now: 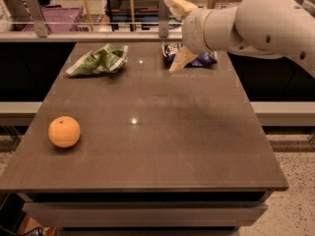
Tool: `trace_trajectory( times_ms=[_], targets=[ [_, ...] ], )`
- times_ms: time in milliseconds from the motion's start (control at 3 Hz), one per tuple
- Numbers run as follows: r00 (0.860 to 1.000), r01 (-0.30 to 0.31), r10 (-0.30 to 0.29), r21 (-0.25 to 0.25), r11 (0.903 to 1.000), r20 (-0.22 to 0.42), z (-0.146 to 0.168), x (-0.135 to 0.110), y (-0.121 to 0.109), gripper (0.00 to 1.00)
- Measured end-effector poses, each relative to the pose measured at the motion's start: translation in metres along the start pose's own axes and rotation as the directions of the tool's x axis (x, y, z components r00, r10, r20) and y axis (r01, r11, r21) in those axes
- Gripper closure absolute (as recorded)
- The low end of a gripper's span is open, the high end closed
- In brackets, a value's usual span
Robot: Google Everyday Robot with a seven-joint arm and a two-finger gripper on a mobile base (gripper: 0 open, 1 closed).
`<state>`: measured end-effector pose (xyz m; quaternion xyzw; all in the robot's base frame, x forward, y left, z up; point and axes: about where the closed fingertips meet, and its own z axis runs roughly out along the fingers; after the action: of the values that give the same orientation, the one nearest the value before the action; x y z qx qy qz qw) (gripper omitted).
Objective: Pick green jalapeno chip bag
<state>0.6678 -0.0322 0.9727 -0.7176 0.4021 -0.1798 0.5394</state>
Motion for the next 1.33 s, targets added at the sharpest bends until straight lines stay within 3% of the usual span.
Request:
trace_trajectory(
  times_ms=[667, 1333],
  targets=[
    [0.99, 0.071, -0.062, -0.065, 0.9954, 0.126, 0.042, 0.001, 0.003, 0.0],
    [0.967, 0.125, -0.105, -0.075, 0.9892, 0.234, 0.081, -0.004, 0.0, 0.0]
  ],
)
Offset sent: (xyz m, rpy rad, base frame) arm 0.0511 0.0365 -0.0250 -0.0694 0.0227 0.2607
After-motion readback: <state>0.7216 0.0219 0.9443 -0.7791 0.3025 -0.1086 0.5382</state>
